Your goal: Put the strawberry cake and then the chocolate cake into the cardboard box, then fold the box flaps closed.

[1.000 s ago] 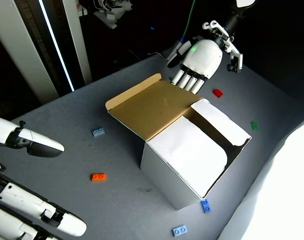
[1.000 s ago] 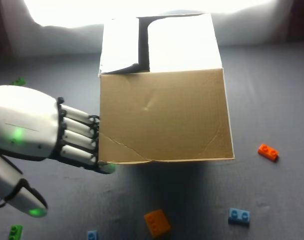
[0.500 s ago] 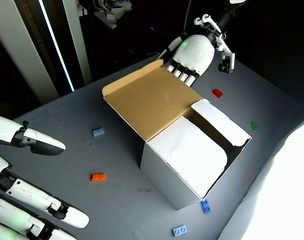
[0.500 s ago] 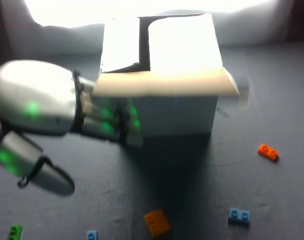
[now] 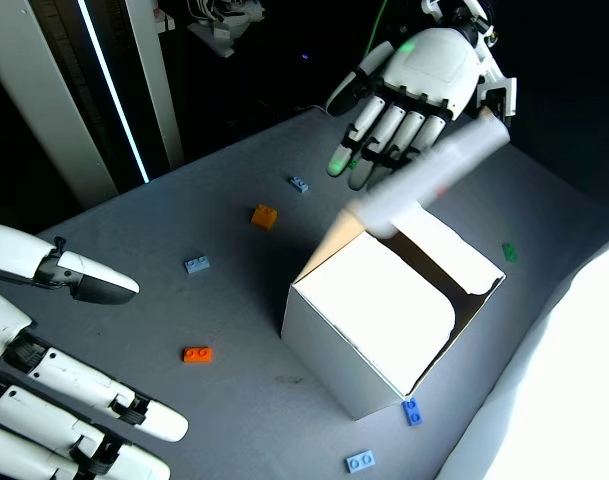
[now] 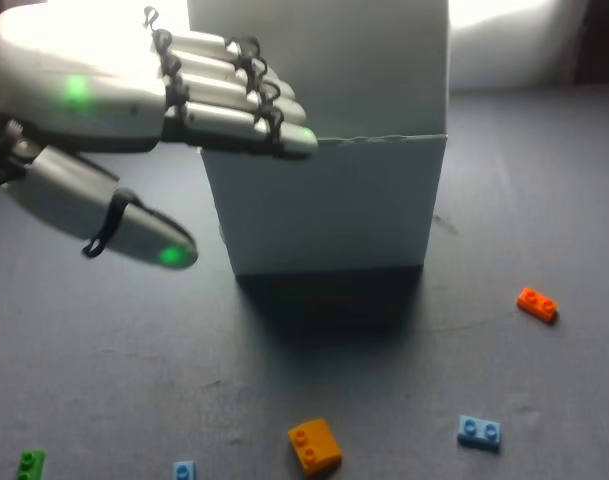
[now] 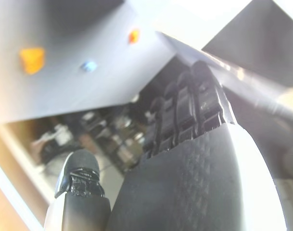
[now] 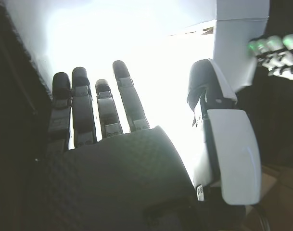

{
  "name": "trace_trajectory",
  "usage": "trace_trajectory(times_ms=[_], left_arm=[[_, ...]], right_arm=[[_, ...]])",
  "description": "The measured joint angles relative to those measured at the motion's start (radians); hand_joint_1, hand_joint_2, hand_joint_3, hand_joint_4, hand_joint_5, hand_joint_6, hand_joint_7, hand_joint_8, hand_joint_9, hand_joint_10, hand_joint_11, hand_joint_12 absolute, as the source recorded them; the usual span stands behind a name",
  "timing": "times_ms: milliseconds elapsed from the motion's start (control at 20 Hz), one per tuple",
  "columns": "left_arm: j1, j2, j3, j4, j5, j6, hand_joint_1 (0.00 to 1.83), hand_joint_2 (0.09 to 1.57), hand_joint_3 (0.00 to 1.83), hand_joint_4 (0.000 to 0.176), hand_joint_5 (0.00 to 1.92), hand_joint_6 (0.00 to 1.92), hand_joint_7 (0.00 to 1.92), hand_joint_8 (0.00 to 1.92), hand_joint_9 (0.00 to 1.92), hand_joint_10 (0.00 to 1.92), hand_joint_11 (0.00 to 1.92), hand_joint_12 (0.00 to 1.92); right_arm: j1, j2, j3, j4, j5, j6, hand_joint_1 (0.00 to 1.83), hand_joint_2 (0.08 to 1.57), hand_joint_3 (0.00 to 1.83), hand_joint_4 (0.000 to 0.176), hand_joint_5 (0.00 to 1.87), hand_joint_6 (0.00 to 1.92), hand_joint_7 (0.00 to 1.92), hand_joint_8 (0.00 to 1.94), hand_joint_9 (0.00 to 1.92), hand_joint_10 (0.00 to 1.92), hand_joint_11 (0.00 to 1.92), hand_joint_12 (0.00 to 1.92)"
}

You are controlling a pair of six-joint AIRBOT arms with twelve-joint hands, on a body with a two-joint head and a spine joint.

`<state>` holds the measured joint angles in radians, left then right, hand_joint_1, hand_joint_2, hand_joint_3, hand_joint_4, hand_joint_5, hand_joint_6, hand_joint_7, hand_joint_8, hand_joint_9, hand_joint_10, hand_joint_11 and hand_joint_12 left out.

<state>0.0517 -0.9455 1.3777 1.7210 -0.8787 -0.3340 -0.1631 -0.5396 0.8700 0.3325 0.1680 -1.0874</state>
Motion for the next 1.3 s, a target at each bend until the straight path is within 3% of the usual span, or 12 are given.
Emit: trace_trajectory(times_ms=[150,300,350,800,850,1000,1250,1300], left_arm=[[0.003,-0.030,0.016,-0.010,0.102,0.020,0.00,1.20,0.00,0.026,0.05,0.00,0.08,0.00,0.10,0.01,0.00,0.48],[0.026,-0.051,0.035,-0.024,0.168,0.021,0.00,1.19,0.00,0.018,0.08,0.01,0.11,0.01,0.11,0.01,0.00,0.51],[0.033,-0.056,0.035,-0.011,0.180,0.021,0.00,1.19,0.00,0.015,0.09,0.01,0.13,0.01,0.13,0.01,0.00,0.60],[0.100,-0.088,0.088,-0.044,0.175,-0.004,0.00,1.19,0.00,0.031,0.12,0.01,0.15,0.01,0.15,0.01,0.00,0.66],[0.100,-0.088,0.088,-0.043,0.175,-0.004,0.00,1.20,0.00,0.027,0.12,0.01,0.16,0.01,0.16,0.01,0.00,0.66],[0.068,-0.088,0.088,-0.013,0.167,-0.006,0.00,1.20,0.00,0.023,0.13,0.01,0.16,0.00,0.16,0.01,0.00,0.66],[-0.021,-0.071,0.113,0.052,0.131,-0.014,0.00,1.21,0.00,0.026,0.15,0.01,0.18,0.01,0.19,0.01,0.00,0.68],[-0.048,-0.061,0.126,0.070,0.129,-0.028,0.00,1.21,0.00,0.023,0.14,0.00,0.18,0.00,0.17,0.01,0.00,0.64]], right_arm=[[0.000,0.000,-0.003,-0.015,0.008,0.000,0.00,1.24,0.00,0.000,0.17,0.00,0.21,0.00,0.18,0.00,0.00,0.45],[0.000,0.000,-0.006,-0.020,0.010,-0.001,0.00,1.23,0.00,0.000,0.20,0.01,0.25,0.01,0.21,0.01,0.00,0.57],[0.000,0.000,-0.006,-0.020,0.011,-0.001,0.00,1.23,0.00,0.000,0.19,0.01,0.25,0.01,0.21,0.01,0.00,0.57],[0.000,0.000,-0.006,-0.023,0.013,-0.001,0.00,1.24,0.00,0.000,0.18,0.01,0.22,0.01,0.19,0.00,0.00,0.50],[0.000,0.000,-0.006,-0.024,0.013,-0.001,0.00,1.24,0.00,0.000,0.19,0.01,0.23,0.01,0.19,0.01,0.00,0.49],[0.000,0.000,-0.006,-0.024,0.013,-0.001,0.00,1.24,0.00,0.000,0.18,0.00,0.23,0.00,0.18,0.00,0.00,0.42],[0.000,0.000,-0.006,-0.026,0.013,-0.002,0.00,1.24,0.00,0.000,0.17,0.00,0.22,0.00,0.19,0.00,0.00,0.56],[0.000,0.000,-0.006,-0.029,0.013,-0.002,0.00,1.24,0.00,0.000,0.16,0.00,0.22,0.00,0.18,0.00,0.00,0.52]])
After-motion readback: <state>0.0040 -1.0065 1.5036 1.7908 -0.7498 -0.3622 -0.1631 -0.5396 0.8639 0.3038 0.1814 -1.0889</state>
